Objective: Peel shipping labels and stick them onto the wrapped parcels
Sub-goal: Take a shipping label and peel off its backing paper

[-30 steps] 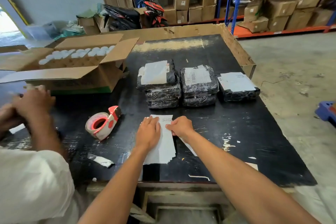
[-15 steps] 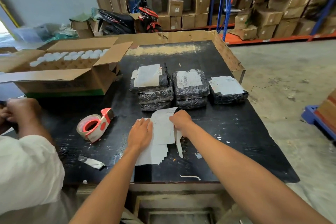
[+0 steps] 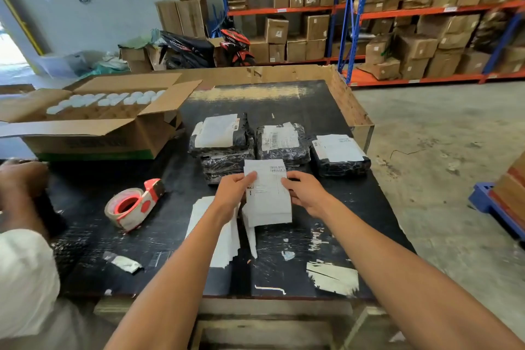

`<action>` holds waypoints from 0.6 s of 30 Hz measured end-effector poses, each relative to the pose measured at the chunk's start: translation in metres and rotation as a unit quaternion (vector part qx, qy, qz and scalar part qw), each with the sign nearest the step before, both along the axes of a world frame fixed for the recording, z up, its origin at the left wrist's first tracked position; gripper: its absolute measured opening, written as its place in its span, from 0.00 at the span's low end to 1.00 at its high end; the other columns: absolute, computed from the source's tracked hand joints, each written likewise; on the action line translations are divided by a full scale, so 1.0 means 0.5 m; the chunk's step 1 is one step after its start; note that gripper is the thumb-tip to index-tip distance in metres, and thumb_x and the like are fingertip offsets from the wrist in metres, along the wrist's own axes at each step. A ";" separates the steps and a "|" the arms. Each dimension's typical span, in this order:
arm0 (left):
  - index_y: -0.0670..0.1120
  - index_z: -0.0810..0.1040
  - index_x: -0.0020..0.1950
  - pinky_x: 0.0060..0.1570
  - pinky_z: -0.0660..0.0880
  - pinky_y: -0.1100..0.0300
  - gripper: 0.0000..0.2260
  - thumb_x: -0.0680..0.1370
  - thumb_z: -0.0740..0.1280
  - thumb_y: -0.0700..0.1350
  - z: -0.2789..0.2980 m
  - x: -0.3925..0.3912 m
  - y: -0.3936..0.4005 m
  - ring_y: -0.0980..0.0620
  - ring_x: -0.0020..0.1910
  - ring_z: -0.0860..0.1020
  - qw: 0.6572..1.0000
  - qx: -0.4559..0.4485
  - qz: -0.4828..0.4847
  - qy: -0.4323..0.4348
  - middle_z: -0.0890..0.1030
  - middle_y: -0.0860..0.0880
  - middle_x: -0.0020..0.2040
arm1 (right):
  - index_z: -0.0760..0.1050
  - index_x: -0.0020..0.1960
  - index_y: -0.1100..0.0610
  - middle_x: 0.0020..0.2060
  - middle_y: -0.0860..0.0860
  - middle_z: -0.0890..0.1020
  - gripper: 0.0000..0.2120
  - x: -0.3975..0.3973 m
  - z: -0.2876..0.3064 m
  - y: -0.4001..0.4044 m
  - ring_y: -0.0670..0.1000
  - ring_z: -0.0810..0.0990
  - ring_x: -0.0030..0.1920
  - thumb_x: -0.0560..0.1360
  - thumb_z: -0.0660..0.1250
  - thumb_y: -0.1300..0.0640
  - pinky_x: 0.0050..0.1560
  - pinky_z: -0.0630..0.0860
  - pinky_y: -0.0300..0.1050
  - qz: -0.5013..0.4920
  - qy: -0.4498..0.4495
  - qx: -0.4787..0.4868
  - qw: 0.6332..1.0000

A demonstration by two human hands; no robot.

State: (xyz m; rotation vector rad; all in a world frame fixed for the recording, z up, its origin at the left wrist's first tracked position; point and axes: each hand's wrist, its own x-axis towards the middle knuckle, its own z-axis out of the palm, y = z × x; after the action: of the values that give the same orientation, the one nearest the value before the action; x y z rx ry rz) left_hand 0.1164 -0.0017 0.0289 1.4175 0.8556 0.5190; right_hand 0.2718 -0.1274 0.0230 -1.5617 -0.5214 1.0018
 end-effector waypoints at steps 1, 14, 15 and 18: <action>0.40 0.85 0.51 0.49 0.79 0.53 0.11 0.80 0.70 0.48 0.000 0.011 -0.007 0.45 0.49 0.85 1.000 -0.019 0.001 -0.018 0.87 0.45 0.50 | 0.78 0.62 0.58 0.56 0.54 0.85 0.09 0.005 0.003 -0.007 0.52 0.84 0.54 0.83 0.64 0.60 0.48 0.82 0.44 -0.002 0.001 0.002 1.000; 0.37 0.82 0.51 0.38 0.82 0.53 0.10 0.82 0.67 0.44 0.009 0.005 0.005 0.45 0.41 0.85 0.993 -0.095 0.067 -0.005 0.86 0.41 0.45 | 0.75 0.45 0.62 0.53 0.65 0.83 0.08 0.038 -0.038 -0.008 0.62 0.85 0.52 0.77 0.73 0.60 0.54 0.83 0.63 -0.112 -0.009 -0.023 0.993; 0.36 0.81 0.51 0.39 0.82 0.52 0.11 0.83 0.66 0.44 0.012 -0.009 0.019 0.45 0.42 0.85 0.993 -0.092 0.072 0.008 0.86 0.41 0.47 | 0.74 0.45 0.61 0.55 0.68 0.82 0.09 0.042 -0.046 -0.005 0.63 0.85 0.52 0.77 0.73 0.59 0.56 0.81 0.64 -0.113 -0.009 -0.023 0.993; 0.37 0.81 0.49 0.44 0.82 0.52 0.11 0.82 0.67 0.45 0.011 -0.053 0.066 0.44 0.43 0.84 0.991 -0.054 0.081 0.092 0.86 0.41 0.47 | 0.76 0.50 0.67 0.58 0.69 0.81 0.10 0.034 -0.044 -0.008 0.59 0.81 0.48 0.79 0.71 0.60 0.55 0.80 0.56 -0.090 0.027 -0.014 0.995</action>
State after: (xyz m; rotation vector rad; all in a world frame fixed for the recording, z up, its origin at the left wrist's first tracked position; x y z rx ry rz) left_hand 0.0897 0.0312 0.0346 1.3158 1.1374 0.4617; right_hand 0.2888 -0.1314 0.0012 -1.5717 -0.3249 0.9130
